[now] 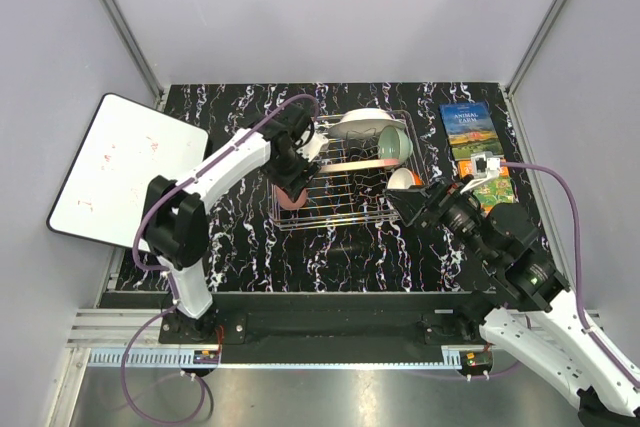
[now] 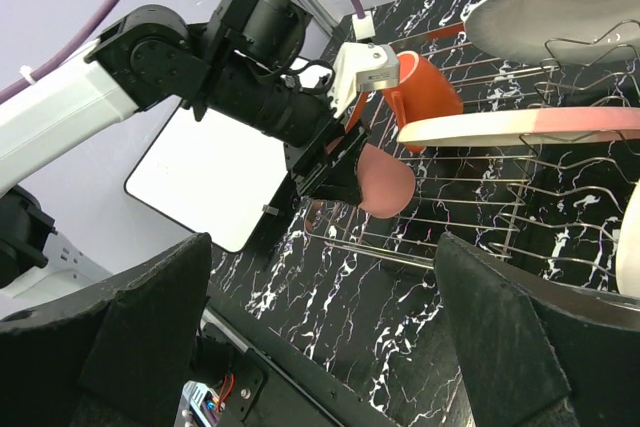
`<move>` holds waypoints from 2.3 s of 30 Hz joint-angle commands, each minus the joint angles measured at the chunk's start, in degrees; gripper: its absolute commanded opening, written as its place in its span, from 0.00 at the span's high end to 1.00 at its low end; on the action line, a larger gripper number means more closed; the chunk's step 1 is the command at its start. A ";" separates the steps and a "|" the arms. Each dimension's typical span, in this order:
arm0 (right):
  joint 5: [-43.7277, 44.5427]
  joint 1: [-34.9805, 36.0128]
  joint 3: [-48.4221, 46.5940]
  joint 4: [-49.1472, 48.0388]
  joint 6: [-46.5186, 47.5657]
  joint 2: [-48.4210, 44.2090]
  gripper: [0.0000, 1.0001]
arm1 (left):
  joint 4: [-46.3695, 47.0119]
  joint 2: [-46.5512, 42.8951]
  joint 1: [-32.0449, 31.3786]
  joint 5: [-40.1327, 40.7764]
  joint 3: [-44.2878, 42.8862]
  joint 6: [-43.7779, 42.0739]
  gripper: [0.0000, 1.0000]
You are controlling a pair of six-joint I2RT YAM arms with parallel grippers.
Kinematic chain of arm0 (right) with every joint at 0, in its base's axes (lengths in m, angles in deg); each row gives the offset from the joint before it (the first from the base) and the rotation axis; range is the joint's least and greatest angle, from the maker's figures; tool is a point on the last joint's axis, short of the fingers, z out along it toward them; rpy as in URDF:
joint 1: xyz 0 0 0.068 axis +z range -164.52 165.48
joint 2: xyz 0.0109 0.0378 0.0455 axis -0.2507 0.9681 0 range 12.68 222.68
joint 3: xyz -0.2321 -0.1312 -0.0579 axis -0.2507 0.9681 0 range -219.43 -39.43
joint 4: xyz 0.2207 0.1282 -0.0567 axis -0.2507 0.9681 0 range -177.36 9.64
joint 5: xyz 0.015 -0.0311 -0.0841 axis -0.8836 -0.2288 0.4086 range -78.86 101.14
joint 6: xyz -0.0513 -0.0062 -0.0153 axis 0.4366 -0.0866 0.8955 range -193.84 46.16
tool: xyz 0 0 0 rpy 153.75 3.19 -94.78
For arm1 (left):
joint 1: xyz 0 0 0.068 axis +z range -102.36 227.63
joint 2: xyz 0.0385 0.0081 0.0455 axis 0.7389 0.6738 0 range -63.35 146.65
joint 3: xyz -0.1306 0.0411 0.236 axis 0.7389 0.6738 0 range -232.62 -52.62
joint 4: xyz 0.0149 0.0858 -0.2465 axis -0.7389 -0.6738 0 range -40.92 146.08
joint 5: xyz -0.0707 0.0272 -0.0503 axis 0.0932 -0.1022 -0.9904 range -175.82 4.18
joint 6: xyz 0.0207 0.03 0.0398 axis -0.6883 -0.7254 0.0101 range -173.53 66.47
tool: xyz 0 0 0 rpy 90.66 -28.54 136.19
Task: Load the mixed dishes into the dish rack
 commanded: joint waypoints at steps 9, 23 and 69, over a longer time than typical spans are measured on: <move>1.91 -0.07 1.50 1.14 -0.95 -2.42 0.00 | 8.60 1.70 -0.88 2.41 4.52 -0.07 1.00; 1.91 0.02 2.11 1.49 -1.30 -2.51 0.00 | 8.52 0.12 -0.97 2.94 6.45 -0.77 0.46; 1.82 0.02 3.60 3.16 -0.51 -2.25 0.00 | 17.03 -13.07 -0.27 16.74 1.97 0.02 0.01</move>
